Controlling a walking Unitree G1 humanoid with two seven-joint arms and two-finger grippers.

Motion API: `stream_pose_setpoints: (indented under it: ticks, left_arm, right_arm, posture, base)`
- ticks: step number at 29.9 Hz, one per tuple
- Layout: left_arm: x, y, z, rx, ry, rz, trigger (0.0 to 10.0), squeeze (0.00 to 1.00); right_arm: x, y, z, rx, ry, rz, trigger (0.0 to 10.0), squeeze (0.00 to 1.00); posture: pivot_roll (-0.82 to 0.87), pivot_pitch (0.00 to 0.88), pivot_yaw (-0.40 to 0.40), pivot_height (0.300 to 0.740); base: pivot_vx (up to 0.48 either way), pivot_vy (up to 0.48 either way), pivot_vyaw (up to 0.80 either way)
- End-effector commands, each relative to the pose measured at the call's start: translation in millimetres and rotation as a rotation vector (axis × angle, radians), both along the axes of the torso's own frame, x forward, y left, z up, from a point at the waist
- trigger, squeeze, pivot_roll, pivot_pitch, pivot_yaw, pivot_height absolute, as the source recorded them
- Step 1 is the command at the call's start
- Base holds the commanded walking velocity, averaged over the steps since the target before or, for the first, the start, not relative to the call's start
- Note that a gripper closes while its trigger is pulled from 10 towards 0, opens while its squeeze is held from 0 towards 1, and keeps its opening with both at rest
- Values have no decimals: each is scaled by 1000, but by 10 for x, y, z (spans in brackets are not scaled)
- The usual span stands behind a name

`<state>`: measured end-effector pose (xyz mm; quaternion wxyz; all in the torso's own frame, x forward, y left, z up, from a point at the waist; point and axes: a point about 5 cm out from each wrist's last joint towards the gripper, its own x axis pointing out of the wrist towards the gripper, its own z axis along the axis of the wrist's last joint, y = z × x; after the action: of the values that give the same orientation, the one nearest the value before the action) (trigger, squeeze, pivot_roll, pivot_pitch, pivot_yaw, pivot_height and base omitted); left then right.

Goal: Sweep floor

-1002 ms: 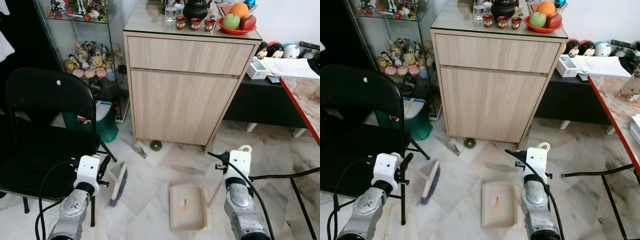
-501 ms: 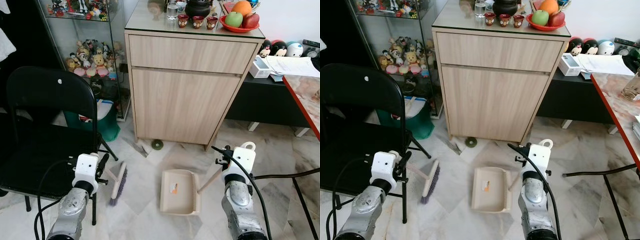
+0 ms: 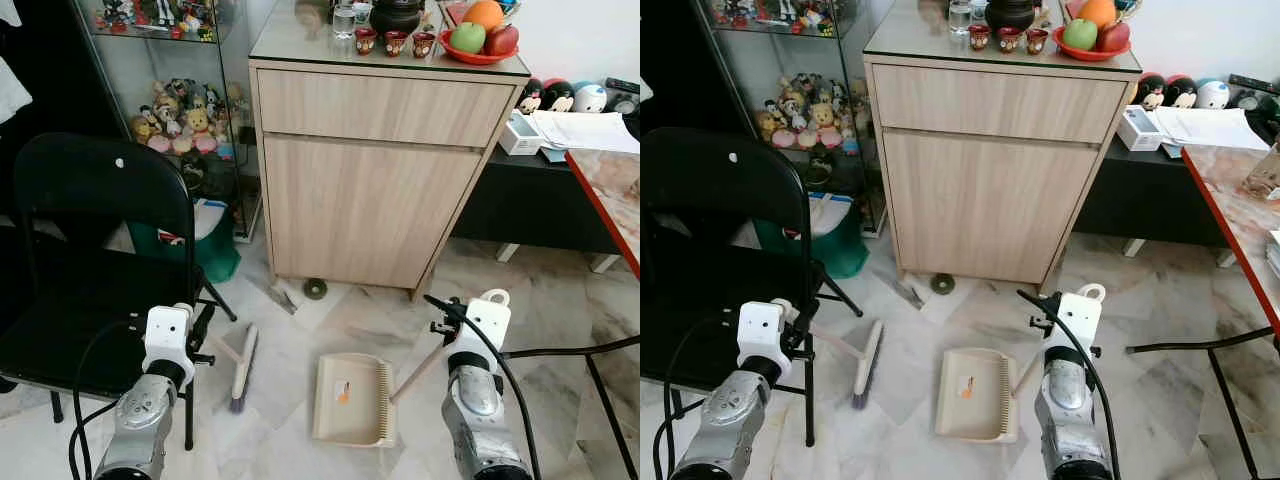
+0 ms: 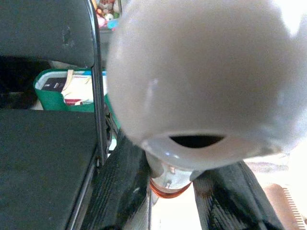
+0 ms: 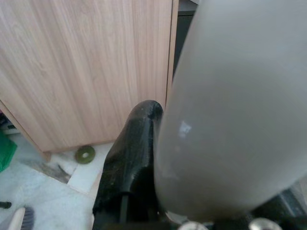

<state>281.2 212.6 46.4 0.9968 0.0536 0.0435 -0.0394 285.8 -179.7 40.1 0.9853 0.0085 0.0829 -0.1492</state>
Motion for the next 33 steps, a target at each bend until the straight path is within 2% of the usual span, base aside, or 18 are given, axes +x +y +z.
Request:
stream_pose_setpoints:
  ticks: [1, 5, 33]
  left_arm:
    - [13, -12, 51, -9, -25, -3, 10000, 0]
    - [7, -20, 49, -15, -25, -9, 10000, 0]
    - [17, -50, 78, -12, -33, -15, 10000, 0]
  right_arm:
    - [34, -21, 63, -2, -41, -5, 10000, 0]
    - [32, -22, 56, -1, -38, -3, 10000, 0]
    - [40, -27, 53, 1, -28, 0, 10000, 0]
  posture:
    - [-36, 24, -37, 740]
    - [-36, 18, -38, 740]
    - [-41, 82, -44, 740]
  base:
    - [0, 0, 0]
    - [0, 0, 0]
    - [-269, 0, 0]
